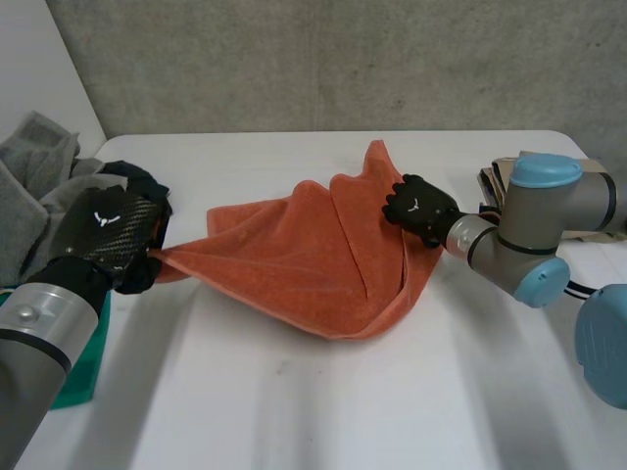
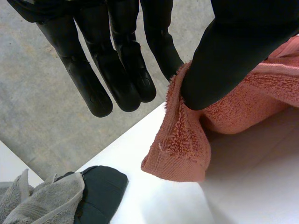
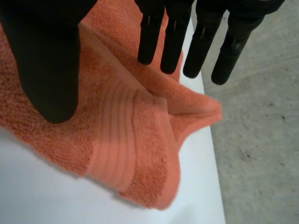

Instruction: Fold the laundry.

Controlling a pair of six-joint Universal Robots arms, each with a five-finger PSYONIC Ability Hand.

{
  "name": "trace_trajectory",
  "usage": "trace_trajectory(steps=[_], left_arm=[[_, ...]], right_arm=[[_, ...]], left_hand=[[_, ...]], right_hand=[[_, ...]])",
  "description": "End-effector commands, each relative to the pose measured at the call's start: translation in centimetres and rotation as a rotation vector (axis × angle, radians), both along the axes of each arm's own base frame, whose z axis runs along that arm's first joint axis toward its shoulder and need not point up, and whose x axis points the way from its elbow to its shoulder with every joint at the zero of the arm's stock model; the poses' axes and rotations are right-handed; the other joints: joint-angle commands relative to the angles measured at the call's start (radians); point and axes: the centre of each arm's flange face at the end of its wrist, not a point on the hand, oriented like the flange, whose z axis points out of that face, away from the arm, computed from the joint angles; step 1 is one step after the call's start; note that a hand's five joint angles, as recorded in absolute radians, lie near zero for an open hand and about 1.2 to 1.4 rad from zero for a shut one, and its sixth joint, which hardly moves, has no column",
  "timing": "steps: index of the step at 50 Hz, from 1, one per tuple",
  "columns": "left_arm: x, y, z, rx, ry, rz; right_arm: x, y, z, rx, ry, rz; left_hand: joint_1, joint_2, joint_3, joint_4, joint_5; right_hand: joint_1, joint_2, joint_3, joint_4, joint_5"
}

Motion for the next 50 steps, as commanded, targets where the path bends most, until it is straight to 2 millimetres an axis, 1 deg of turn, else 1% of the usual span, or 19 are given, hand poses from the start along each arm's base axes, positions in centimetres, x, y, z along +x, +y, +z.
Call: trace_trajectory(steps=[1, 2, 3, 4, 7, 12, 14, 15, 19, 21, 22, 23, 24, 27, 32, 40, 50], left_arm=[[0.0, 0.1, 0.0, 0.004, 0.001, -0.002], [0.0, 0.1, 0.0, 0.004, 0.001, -0.002], [0.0, 0.0, 0.0, 0.004, 0.001, 0.001], [0.0, 0.0, 0.0, 0.004, 0.001, 0.002], [0.2, -0.2, 0.2, -0.003, 0.003, 0.013], [0.6, -0.6, 0.8, -0.018, 0.01, 0.033], [0.8, -0.7, 1.1, -0.028, 0.018, 0.036], [0.8, -0.7, 1.2, -0.03, 0.022, 0.037], [0.8, -0.7, 1.5, -0.034, 0.033, 0.036], [0.7, -0.7, 1.5, -0.035, 0.036, 0.034], [0.7, -0.7, 1.5, -0.034, 0.037, 0.034], [0.7, -0.7, 1.5, -0.032, 0.038, 0.033], [0.7, -0.6, 1.4, -0.029, 0.038, 0.033], [0.7, -0.6, 1.3, -0.021, 0.04, 0.033], [0.8, -0.4, 1.1, -0.01, 0.043, 0.037], [0.9, -0.4, 1.4, -0.015, 0.045, 0.04], [1.0, -0.3, 1.8, -0.028, 0.05, 0.043]], right_arm=[[0.1, -0.5, -0.5, 0.04, -0.055, 0.02], [0.1, -0.5, -0.6, 0.043, -0.058, 0.021], [0.2, -0.6, -0.6, 0.037, -0.064, 0.026], [0.3, -0.7, -0.6, 0.036, -0.067, 0.03], [0.3, -0.7, -0.8, 0.037, -0.071, 0.038], [0.0, -0.5, -1.1, 0.07, -0.077, 0.042], [-0.1, -0.4, -1.0, 0.082, -0.078, 0.048], [-0.2, -0.2, -1.0, 0.094, -0.078, 0.047], [-0.8, -0.2, -0.3, 0.095, -0.081, 0.037], [-1.0, -0.1, -0.3, 0.102, -0.081, 0.031], [-1.1, 0.1, -0.4, 0.112, -0.079, 0.026], [-1.1, 0.2, -0.5, 0.115, -0.078, 0.021], [-1.2, 0.3, -0.5, 0.114, -0.075, 0.016], [-1.2, 0.0, -0.8, 0.08, -0.076, -0.003], [-1.0, -0.4, -0.6, 0.029, -0.094, 0.0], [-0.7, -0.5, -0.3, 0.054, -0.139, 0.014], [0.0, -0.5, -1.8, 0.092, -0.141, 0.032]], left_hand=[[0.227, 0.196, 0.203, 0.194, 0.248], [0.227, 0.196, 0.203, 0.194, 0.248], [0.227, 0.196, 0.203, 0.194, 0.248], [0.227, 0.196, 0.203, 0.194, 0.248], [0.227, 0.196, 0.203, 0.194, 0.248], [0.227, 0.196, 0.203, 0.194, 0.248], [0.227, 0.196, 0.203, 0.194, 0.248], [0.227, 0.196, 0.203, 0.194, 0.248], [0.227, 0.196, 0.203, 0.194, 0.248], [0.227, 0.196, 0.203, 0.194, 0.248], [0.227, 0.196, 0.203, 0.194, 0.248], [0.227, 0.196, 0.203, 0.194, 0.248], [0.227, 0.196, 0.203, 0.194, 0.248], [0.227, 0.196, 0.203, 0.194, 0.248], [0.227, 0.196, 0.203, 0.194, 0.248], [0.227, 0.196, 0.203, 0.194, 0.248], [0.227, 0.196, 0.203, 0.194, 0.248]], right_hand=[[0.181, 0.18, 0.18, 0.177, 0.174], [0.222, 0.221, 0.221, 0.218, 0.215], [0.405, 0.404, 0.405, 0.402, 0.398], [0.518, 0.517, 0.517, 0.514, 0.51], [0.75, 0.749, 0.75, 0.746, 0.743], [0.76, 0.758, 0.759, 0.756, 0.752], [0.731, 0.729, 0.73, 0.727, 0.723], [0.666, 0.665, 0.666, 0.663, 0.659], [0.701, 0.7, 0.7, 0.697, 0.693], [0.637, 0.636, 0.636, 0.633, 0.629], [0.383, 0.382, 0.383, 0.38, 0.376], [0.239, 0.237, 0.238, 0.235, 0.231], [0.159, 0.157, 0.158, 0.155, 0.151], [0.155, 0.154, 0.154, 0.151, 0.147], [0.155, 0.154, 0.154, 0.151, 0.147], [0.152, 0.151, 0.151, 0.148, 0.144], [0.164, 0.162, 0.163, 0.16, 0.156]])
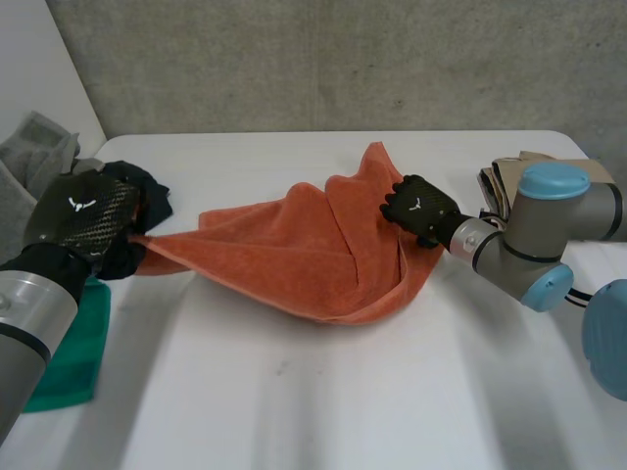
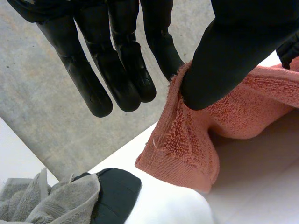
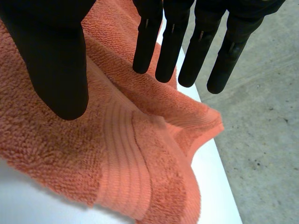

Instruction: Fold the laundry.

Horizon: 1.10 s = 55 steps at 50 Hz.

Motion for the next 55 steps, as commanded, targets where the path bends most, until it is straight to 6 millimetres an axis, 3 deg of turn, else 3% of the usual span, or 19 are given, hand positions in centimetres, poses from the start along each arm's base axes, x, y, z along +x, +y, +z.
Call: trace_trajectory(steps=[1, 4, 5, 6, 10, 13, 17, 18, 19, 21, 25, 28, 31, 32, 40, 43, 53, 54, 55], left_arm=[[0.0, 0.1, 0.2, -0.006, 0.003, -0.002], [-0.1, 0.1, 0.1, -0.003, 0.003, -0.003], [0.0, 0.0, 0.1, -0.003, 0.003, -0.002], [0.0, 0.0, 0.2, -0.006, 0.003, 0.001], [0.3, -0.4, 0.3, -0.008, -0.003, 0.018], [0.8, -0.9, 0.4, -0.004, -0.006, 0.05], [1.8, -1.6, 0.6, 0.023, -0.006, 0.096], [1.9, -1.6, 0.6, 0.029, -0.007, 0.099], [2.0, -1.6, 0.6, 0.037, -0.009, 0.099], [2.0, -1.4, 1.0, 0.042, -0.004, 0.089], [1.7, -0.9, 1.3, 0.04, 0.007, 0.053], [1.2, -0.5, 1.0, 0.051, 0.006, 0.019], [0.9, -0.2, 0.7, 0.066, 0.001, 0.005], [0.7, 0.0, 0.5, 0.072, -0.001, -0.001], [1.0, 0.3, 1.2, 0.044, 0.006, 0.044], [1.1, 0.3, 1.6, 0.026, 0.011, 0.048], [1.0, 0.7, 2.2, 0.005, 0.016, 0.04], [1.1, 0.7, 2.2, 0.005, 0.016, 0.042], [1.1, 0.6, 2.1, 0.009, 0.015, 0.045]], right_arm=[[0.3, -0.2, -1.2, 0.022, 0.008, 0.0], [0.4, -0.4, -1.4, 0.021, 0.009, -0.003], [0.4, -0.6, -1.3, 0.012, 0.009, -0.01], [0.3, -0.7, -1.1, 0.01, 0.012, -0.017], [-0.4, -0.9, 0.9, -0.007, 0.022, -0.067], [-1.9, -0.7, 3.6, -0.006, 0.006, -0.114], [-4.7, 1.2, 7.5, 0.04, -0.017, -0.179], [-4.7, 1.2, 7.5, 0.04, -0.017, -0.179], [-5.9, 2.3, 9.5, 0.053, -0.028, -0.201], [-7.4, 3.3, 11.6, 0.054, -0.045, -0.227], [-8.3, 5.2, 13.0, 0.085, -0.066, -0.235], [-7.6, 6.0, 12.2, 0.14, -0.06, -0.213], [-6.2, 6.7, 11.0, 0.186, -0.039, -0.175], [-5.4, 7.0, 10.3, 0.212, -0.023, -0.151], [-2.3, 8.3, 7.2, 0.382, 0.055, -0.038], [-1.5, 8.3, 5.8, 0.422, 0.08, -0.008], [0.1, 7.4, 2.6, 0.401, 0.086, 0.019], [0.2, 7.2, 2.5, 0.391, 0.082, 0.017], [0.3, 6.8, 2.4, 0.364, 0.075, 0.01]], left_hand=[[0.227, 0.196, 0.203, 0.194, 0.248], [0.227, 0.196, 0.203, 0.194, 0.248], [0.227, 0.196, 0.203, 0.194, 0.248], [0.227, 0.196, 0.203, 0.194, 0.248], [0.227, 0.196, 0.203, 0.194, 0.248], [0.227, 0.196, 0.203, 0.194, 0.248], [0.227, 0.196, 0.203, 0.194, 0.248], [0.227, 0.196, 0.203, 0.194, 0.248], [0.227, 0.196, 0.203, 0.194, 0.248], [0.227, 0.196, 0.203, 0.194, 0.248], [0.227, 0.196, 0.203, 0.194, 0.248], [0.227, 0.196, 0.203, 0.194, 0.248], [0.227, 0.196, 0.203, 0.194, 0.248], [0.227, 0.196, 0.203, 0.194, 0.248], [0.227, 0.196, 0.203, 0.194, 0.248], [0.227, 0.196, 0.203, 0.194, 0.248], [0.227, 0.196, 0.203, 0.194, 0.248], [0.227, 0.196, 0.203, 0.194, 0.248], [0.227, 0.196, 0.203, 0.194, 0.248]], right_hand=[[0.071, 0.071, 0.081, 0.083, 0.109], [0.258, 0.258, 0.268, 0.27, 0.296], [0.616, 0.616, 0.626, 0.629, 0.655], [0.748, 0.748, 0.758, 0.761, 0.787], [0.75, 0.75, 0.76, 0.762, 0.788], [0.75, 0.75, 0.76, 0.762, 0.788], [0.75, 0.75, 0.76, 0.762, 0.788], [0.75, 0.75, 0.76, 0.762, 0.788], [0.75, 0.75, 0.76, 0.762, 0.788], [0.75, 0.75, 0.76, 0.762, 0.788], [0.75, 0.75, 0.76, 0.762, 0.788], [0.711, 0.711, 0.721, 0.724, 0.75], [0.018, 0.018, 0.027, 0.03, 0.056], [-0.083, -0.083, -0.074, -0.071, -0.045], [-0.082, -0.082, -0.072, -0.069, -0.043], [0.032, 0.032, 0.042, 0.045, 0.071], [0.162, 0.162, 0.172, 0.174, 0.2], [0.203, 0.203, 0.213, 0.215, 0.241], [0.523, 0.523, 0.533, 0.535, 0.561]])
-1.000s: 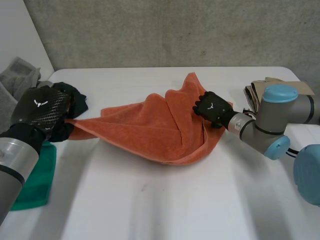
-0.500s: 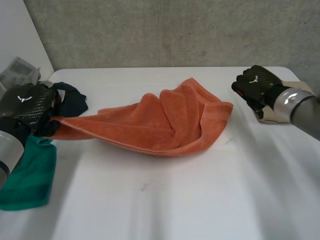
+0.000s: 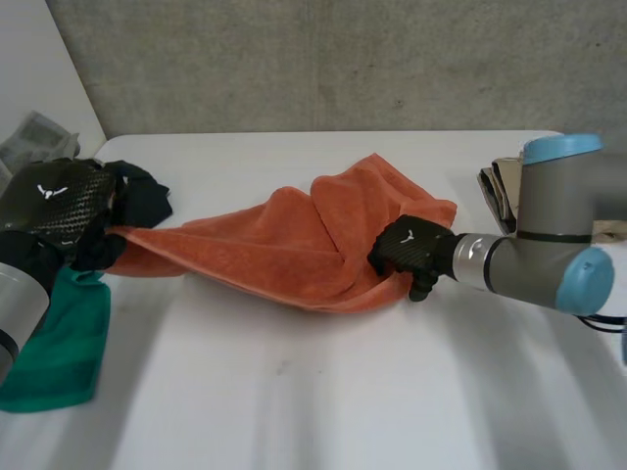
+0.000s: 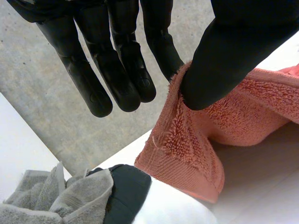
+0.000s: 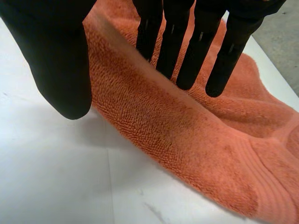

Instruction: Fold the laundry.

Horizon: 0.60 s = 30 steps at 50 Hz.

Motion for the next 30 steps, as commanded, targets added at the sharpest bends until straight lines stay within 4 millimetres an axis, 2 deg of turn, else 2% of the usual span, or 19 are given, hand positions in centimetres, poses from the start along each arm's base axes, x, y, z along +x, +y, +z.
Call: trace_trajectory(steps=[1, 3, 7, 8, 11, 12, 13, 16, 20, 22, 25, 30], left_arm=[[0.1, 0.0, 0.0, -0.003, 0.001, 0.004], [0.2, -0.1, 0.0, -0.002, 0.0, 0.008], [0.4, -0.3, 0.1, -0.003, 0.001, 0.021], [0.6, -0.5, 0.3, -0.006, 0.001, 0.025], [0.8, -0.3, 0.9, -0.011, 0.002, 0.031], [0.9, -0.2, 1.4, -0.015, 0.005, 0.031], [0.9, 0.0, 1.7, -0.016, 0.005, 0.03], [1.0, 0.6, 3.1, -0.022, 0.016, 0.023], [0.9, 1.5, 4.3, -0.004, 0.025, 0.005], [0.7, 1.9, 4.2, 0.02, 0.019, -0.006], [0.0, 2.7, 3.1, 0.088, -0.015, -0.036], [-2.1, 2.2, -0.9, 0.211, -0.151, -0.091]], right_arm=[[0.7, -1.2, -1.3, -0.075, -0.024, -0.012], [0.7, -1.7, -0.7, -0.108, -0.032, -0.03], [-0.5, -1.3, 3.0, -0.135, -0.058, -0.091], [-1.2, -0.9, 5.1, -0.154, -0.075, -0.121], [-2.7, -0.2, 9.3, -0.229, -0.11, -0.164], [-3.9, 0.5, 12.3, -0.288, -0.132, -0.197], [-4.6, 0.9, 13.9, -0.321, -0.144, -0.216], [-6.7, 2.2, 17.7, -0.411, -0.164, -0.293], [-8.2, 4.0, 20.6, -0.458, -0.175, -0.362], [-8.3, 4.8, 20.8, -0.446, -0.169, -0.366], [-7.8, 6.1, 20.0, -0.375, -0.131, -0.346], [-6.1, 6.2, 16.3, -0.277, -0.039, -0.279]], left_hand=[[0.227, 0.196, 0.203, 0.194, 0.248], [0.227, 0.196, 0.203, 0.194, 0.248], [0.227, 0.196, 0.203, 0.194, 0.248], [0.227, 0.196, 0.203, 0.194, 0.248], [0.227, 0.196, 0.203, 0.194, 0.248], [0.227, 0.196, 0.203, 0.194, 0.248], [0.227, 0.196, 0.203, 0.194, 0.248], [0.227, 0.196, 0.203, 0.194, 0.248], [0.227, 0.196, 0.203, 0.194, 0.248], [0.227, 0.196, 0.203, 0.194, 0.248], [0.227, 0.196, 0.203, 0.194, 0.248], [0.227, 0.196, 0.203, 0.194, 0.248]], right_hand=[[0.691, 0.698, 0.692, 0.691, 0.688], [0.714, 0.721, 0.715, 0.714, 0.711], [0.714, 0.721, 0.715, 0.714, 0.711], [0.714, 0.721, 0.715, 0.714, 0.711], [0.714, 0.721, 0.715, 0.714, 0.711], [0.714, 0.721, 0.715, 0.714, 0.711], [0.714, 0.721, 0.715, 0.714, 0.711], [0.714, 0.721, 0.715, 0.714, 0.711], [0.714, 0.721, 0.715, 0.714, 0.711], [0.714, 0.721, 0.715, 0.714, 0.711], [0.714, 0.721, 0.715, 0.714, 0.711], [0.714, 0.721, 0.715, 0.714, 0.711]])
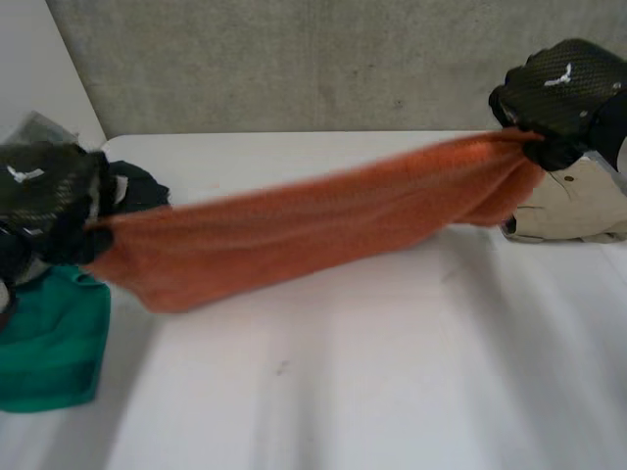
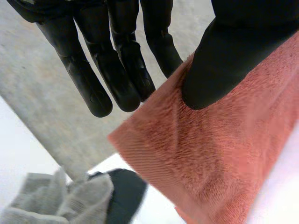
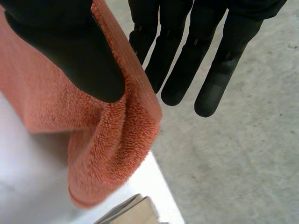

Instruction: Fold the laundry.

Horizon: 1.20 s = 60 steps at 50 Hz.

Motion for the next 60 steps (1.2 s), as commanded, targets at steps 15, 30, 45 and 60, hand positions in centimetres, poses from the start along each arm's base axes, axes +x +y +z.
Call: trace_trajectory(steps=[15, 30, 45, 60], left_arm=[[-7.7, -15.3, 5.4, -0.527, 0.071, -0.008], [-5.4, -14.6, 8.6, -0.533, 0.225, 0.101], [-3.7, -8.2, -9.9, -0.049, -0.048, 0.041], [-1.5, -5.6, -12.1, 0.089, -0.08, 0.045]], right_arm=[[8.6, -10.4, -1.7, -0.35, -0.115, -0.072], [6.5, -8.4, 2.5, -0.632, -0.406, 0.075], [4.7, -0.2, -16.9, 0.162, -0.065, 0.052], [3.5, 0.5, -14.9, 0.221, 0.002, 0.006]], left_hand=[[0.227, 0.196, 0.203, 0.194, 0.248], [0.227, 0.196, 0.203, 0.194, 0.248], [0.227, 0.196, 0.203, 0.194, 0.248], [0.227, 0.196, 0.203, 0.194, 0.248]], right_hand=[[0.29, 0.22, 0.207, 0.199, 0.238], [0.29, 0.22, 0.207, 0.199, 0.238], [0.29, 0.22, 0.207, 0.199, 0.238], [-0.599, -0.67, -0.683, -0.691, -0.652]])
